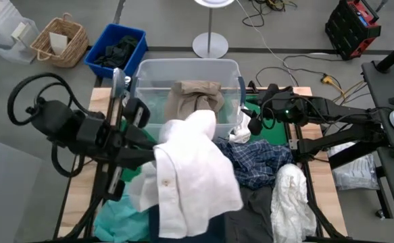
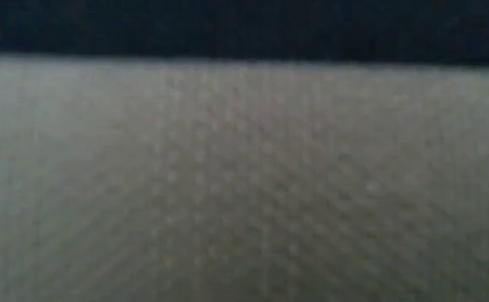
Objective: Sort clothes
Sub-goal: Put the white polo shirt into the blue laundry bin
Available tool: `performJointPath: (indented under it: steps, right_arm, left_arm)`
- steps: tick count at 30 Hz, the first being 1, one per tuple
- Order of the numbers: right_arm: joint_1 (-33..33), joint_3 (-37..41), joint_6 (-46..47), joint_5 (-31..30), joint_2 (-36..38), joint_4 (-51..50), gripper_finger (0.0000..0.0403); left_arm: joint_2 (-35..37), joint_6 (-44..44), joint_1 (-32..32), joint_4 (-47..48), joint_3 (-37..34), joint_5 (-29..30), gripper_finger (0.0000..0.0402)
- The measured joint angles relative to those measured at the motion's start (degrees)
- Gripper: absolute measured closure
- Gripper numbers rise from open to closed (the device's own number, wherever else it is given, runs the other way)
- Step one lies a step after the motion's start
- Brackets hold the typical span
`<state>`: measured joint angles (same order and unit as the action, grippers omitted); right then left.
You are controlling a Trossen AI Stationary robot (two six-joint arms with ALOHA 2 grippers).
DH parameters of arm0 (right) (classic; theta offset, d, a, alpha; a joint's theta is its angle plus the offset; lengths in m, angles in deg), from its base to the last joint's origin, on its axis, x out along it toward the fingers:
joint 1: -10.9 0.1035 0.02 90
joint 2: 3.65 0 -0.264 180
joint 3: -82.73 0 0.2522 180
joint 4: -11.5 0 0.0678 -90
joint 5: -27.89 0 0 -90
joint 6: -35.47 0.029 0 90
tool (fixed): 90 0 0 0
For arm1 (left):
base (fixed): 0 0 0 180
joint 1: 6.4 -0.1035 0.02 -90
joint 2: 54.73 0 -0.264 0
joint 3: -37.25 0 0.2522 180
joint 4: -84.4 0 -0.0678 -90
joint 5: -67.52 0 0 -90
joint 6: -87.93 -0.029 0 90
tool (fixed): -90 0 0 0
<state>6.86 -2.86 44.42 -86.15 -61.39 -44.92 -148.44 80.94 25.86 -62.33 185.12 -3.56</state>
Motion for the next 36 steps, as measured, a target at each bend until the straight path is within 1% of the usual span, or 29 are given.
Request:
performJointPath:
  steps: [2, 4, 7, 9, 10, 12, 16, 19, 21, 26, 28, 30, 32, 36]
  right_arm:
    - [0.0, 0.0, 0.0, -0.2, 0.0, 0.5, 0.0213]
    - [0.0, 0.0, -0.1, -0.2, 0.0, 1.3, 0.0213]
    - [0.0, 0.0, -0.4, -0.2, 0.0, 1.4, 0.0213]
    - [0.0, 0.0, -0.9, -0.2, 0.0, 1.4, 0.0213]
    - [0.0, 0.0, -1.0, -0.2, 0.0, 1.4, 0.0213]
    - [0.0, 0.0, -1.1, -0.2, 0.0, 1.4, 0.0213]
    - [0.0, 0.0, -1.1, -0.2, 0.0, 1.4, 0.0213]
    - [0.0, 0.0, -1.1, -0.3, -0.1, 1.4, 0.0213]
    - [0.0, 0.0, -1.1, -0.4, -0.1, 1.4, 0.0213]
    - [0.0, 0.0, -1.0, -0.5, -0.1, 1.4, 0.0213]
    - [0.0, 0.0, -1.0, -0.5, -0.1, 1.5, 0.0213]
    - [0.0, 0.0, -1.0, -0.5, -0.1, 1.4, 0.0213]
    - [0.0, 0.0, -1.1, -0.6, -0.1, 1.5, 0.0213]
    - [0.0, 0.0, -1.3, -0.6, -0.1, 1.4, 0.0213]
  left_arm:
    - [0.5, 0.9, 0.0, 3.3, 0.0, 0.0, 0.0401]
    - [1.2, 4.4, 0.0, 8.7, 0.0, 0.0, 0.0401]
    - [2.4, 13.6, 0.0, 18.7, 0.0, -1.1, 0.0401]
    - [3.0, 21.5, 0.2, 24.3, 0.0, -1.8, 0.0401]
    - [3.2, 24.4, 0.4, 25.6, 0.0, -1.7, 0.0401]
    - [3.2, 27.4, 0.8, 24.7, 0.0, -0.5, 0.0401]
    - [3.0, 25.4, 1.1, 19.6, 0.0, -0.2, 0.0401]
    - [3.0, 23.5, 0.4, 21.2, 0.1, 0.1, 0.0401]
    - [3.0, 24.1, 0.2, 23.3, 0.1, 1.1, 0.0398]
    - [2.7, 29.2, 0.2, 34.8, -0.1, 6.7, 0.0396]
    - [2.3, 29.9, 0.2, 37.8, -0.8, 6.9, 0.0396]
    - [2.2, 28.1, 0.2, 41.4, -1.6, 6.4, 0.0397]
    - [2.3, 26.6, 0.2, 45.7, -2.7, 6.1, 0.0397]
    - [2.2, 27.5, -0.2, 56.0, -5.5, 5.7, 0.0398]
